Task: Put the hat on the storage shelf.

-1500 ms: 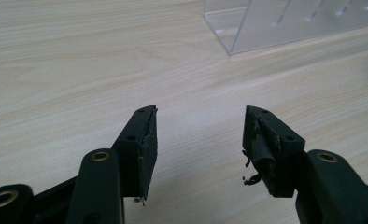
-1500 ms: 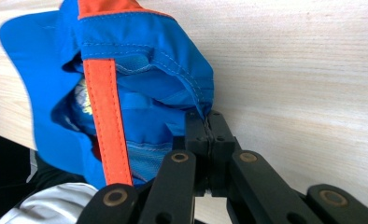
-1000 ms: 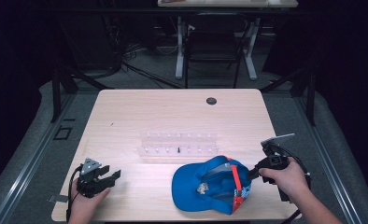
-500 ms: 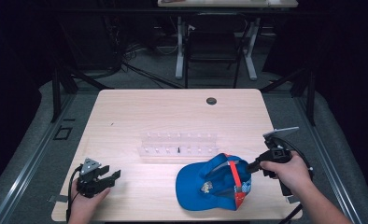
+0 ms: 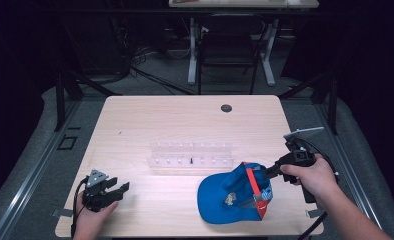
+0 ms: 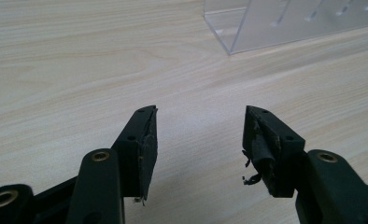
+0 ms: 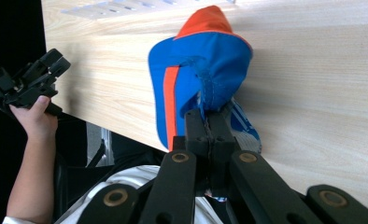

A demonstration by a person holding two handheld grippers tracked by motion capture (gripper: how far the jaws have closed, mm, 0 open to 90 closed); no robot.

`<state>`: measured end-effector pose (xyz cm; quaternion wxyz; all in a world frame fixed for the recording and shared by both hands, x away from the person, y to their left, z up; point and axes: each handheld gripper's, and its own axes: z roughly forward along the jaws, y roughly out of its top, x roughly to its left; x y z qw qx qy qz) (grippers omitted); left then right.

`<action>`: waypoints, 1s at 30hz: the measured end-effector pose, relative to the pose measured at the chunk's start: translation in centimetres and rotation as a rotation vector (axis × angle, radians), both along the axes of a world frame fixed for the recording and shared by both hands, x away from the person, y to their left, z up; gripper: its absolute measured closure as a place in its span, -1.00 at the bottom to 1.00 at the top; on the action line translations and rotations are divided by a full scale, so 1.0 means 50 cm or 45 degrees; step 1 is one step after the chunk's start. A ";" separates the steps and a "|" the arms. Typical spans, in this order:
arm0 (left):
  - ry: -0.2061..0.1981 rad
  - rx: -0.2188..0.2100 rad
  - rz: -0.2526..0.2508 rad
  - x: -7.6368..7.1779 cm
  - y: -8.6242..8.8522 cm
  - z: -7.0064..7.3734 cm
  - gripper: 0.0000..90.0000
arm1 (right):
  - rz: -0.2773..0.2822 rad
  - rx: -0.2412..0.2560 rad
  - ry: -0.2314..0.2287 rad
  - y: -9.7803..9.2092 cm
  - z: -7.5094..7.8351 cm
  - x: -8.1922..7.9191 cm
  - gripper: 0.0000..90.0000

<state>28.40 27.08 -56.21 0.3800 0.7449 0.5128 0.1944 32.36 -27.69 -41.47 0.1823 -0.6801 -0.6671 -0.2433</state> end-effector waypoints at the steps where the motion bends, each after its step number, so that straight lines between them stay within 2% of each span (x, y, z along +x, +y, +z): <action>1: -0.002 -0.001 0.000 0.000 0.000 0.000 0.01 | -0.002 0.011 -0.005 0.001 0.004 0.000 1.00; 2: -0.003 -0.001 0.000 0.000 0.000 0.000 0.01 | 0.009 0.009 0.010 0.000 0.009 0.001 1.00; 5: -0.001 0.000 0.000 0.000 0.000 0.000 0.01 | 0.011 0.013 0.007 0.004 0.024 0.003 1.00; 14: 0.001 0.000 0.000 0.000 0.000 0.000 0.01 | 0.026 0.082 -0.013 0.007 0.082 0.004 1.00; 17: -0.005 -0.003 0.004 0.000 0.000 -0.001 0.01 | 0.019 0.106 -0.037 0.011 0.105 0.002 1.00; 23: 0.005 0.005 0.000 0.000 -0.001 0.000 0.01 | 0.065 0.153 -0.086 0.016 0.150 -0.002 1.00; 30: 0.007 0.005 -0.001 0.000 -0.001 0.000 0.01 | 0.065 0.187 -0.139 0.027 0.188 -0.001 1.00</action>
